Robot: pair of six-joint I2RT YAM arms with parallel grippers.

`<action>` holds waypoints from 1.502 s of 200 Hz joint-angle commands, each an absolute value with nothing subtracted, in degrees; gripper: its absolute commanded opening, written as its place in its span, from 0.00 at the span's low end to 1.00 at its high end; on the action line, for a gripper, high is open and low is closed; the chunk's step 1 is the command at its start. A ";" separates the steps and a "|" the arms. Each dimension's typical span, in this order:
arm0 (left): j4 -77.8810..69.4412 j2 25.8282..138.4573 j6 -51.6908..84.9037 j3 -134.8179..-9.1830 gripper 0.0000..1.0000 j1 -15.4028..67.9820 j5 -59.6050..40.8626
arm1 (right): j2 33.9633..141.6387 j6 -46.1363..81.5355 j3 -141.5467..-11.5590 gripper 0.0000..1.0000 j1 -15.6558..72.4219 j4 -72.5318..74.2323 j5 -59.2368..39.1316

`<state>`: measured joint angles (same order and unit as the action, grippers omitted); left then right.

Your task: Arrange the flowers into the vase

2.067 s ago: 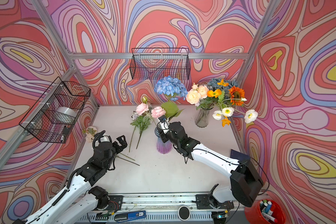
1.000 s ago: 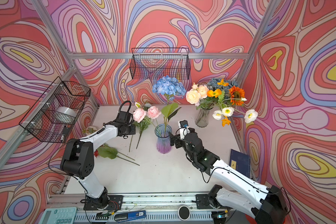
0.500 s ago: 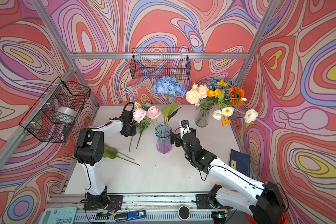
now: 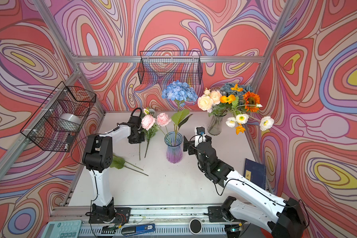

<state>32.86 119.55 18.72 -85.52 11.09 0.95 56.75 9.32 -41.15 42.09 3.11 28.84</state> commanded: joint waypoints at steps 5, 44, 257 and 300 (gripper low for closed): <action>36.20 119.91 18.85 -84.95 0.00 10.80 0.50 | 55.13 9.19 -40.52 0.98 42.17 3.94 30.63; 32.73 111.60 19.43 -78.19 0.00 10.88 1.50 | 54.68 8.80 -40.59 0.98 42.16 5.54 30.76; -4.11 56.18 39.20 -40.08 0.00 11.34 -7.41 | 55.79 6.92 -46.56 0.98 42.14 5.36 15.56; -13.70 47.37 38.01 -38.64 0.00 13.89 -14.02 | 56.43 6.59 -49.07 0.99 42.18 6.04 9.29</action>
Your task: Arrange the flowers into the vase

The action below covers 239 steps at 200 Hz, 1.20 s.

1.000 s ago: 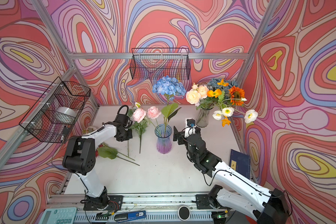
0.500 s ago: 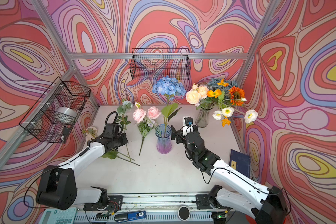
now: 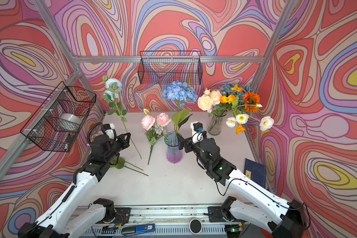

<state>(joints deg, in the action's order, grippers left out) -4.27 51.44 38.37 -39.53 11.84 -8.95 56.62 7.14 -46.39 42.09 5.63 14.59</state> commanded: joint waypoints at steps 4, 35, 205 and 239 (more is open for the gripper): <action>-14.43 46.71 37.27 -38.65 0.00 14.54 -14.25 | 56.59 6.64 -49.64 0.98 42.21 5.90 8.74; -16.21 43.75 30.93 -40.55 0.00 21.72 -14.50 | 59.20 8.99 -56.09 0.97 42.14 2.07 3.37; -18.40 55.25 17.35 -47.80 0.00 45.71 -11.38 | 67.43 20.26 -62.95 0.51 42.12 4.08 -19.26; -16.76 56.63 14.98 -48.97 0.00 47.19 -10.16 | 66.49 21.32 -61.72 0.24 42.21 4.13 -18.88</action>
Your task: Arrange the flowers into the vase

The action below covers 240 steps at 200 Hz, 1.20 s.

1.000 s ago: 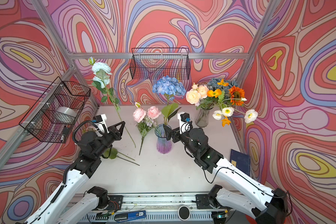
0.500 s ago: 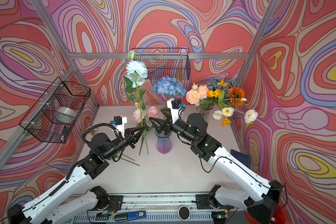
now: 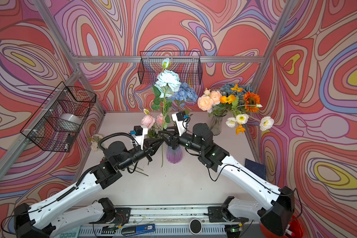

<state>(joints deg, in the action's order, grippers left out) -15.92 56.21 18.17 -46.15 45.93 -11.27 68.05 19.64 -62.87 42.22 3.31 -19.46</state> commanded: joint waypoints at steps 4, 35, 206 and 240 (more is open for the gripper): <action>-16.56 56.75 14.68 -49.18 0.00 47.36 -9.91 | 66.44 21.46 -61.63 0.23 42.17 4.21 -18.83; -15.93 57.30 13.76 -49.56 0.00 48.33 -8.97 | 66.76 21.85 -61.61 0.06 42.17 4.48 -19.40; -21.52 44.53 30.58 -32.28 0.91 42.34 18.71 | 60.98 3.14 -63.72 0.00 42.19 3.93 6.89; -19.58 43.04 36.39 -30.06 0.91 38.57 17.13 | 66.62 -1.31 -68.47 0.00 42.18 5.97 6.12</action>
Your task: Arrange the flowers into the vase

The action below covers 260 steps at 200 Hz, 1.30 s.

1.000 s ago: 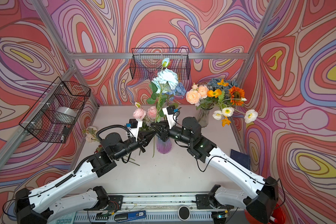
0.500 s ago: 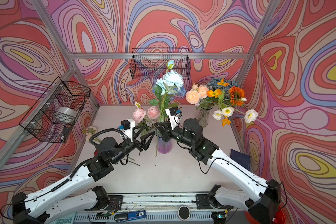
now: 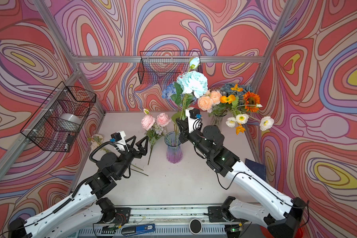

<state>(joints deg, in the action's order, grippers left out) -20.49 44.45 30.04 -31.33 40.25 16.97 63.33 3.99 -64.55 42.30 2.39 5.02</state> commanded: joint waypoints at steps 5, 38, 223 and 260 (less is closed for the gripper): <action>-19.36 42.83 36.78 -30.06 0.91 38.39 17.02 | 67.20 -1.75 -68.99 0.00 42.15 6.21 6.09; -17.72 42.02 37.19 -27.76 0.92 37.85 17.31 | 71.15 -4.12 -68.57 0.00 42.19 10.29 5.10; -19.07 45.34 38.14 -27.77 0.92 36.66 15.36 | 79.85 7.91 -53.08 0.00 42.11 8.39 9.29; -18.14 45.18 37.73 -27.55 0.92 36.44 16.02 | 79.87 8.08 -54.49 0.13 42.18 4.30 9.70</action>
<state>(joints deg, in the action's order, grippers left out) -17.78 45.32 37.34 -27.62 37.01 15.88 79.00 6.76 -53.06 42.30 8.64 8.86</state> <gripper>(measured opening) 0.920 0.096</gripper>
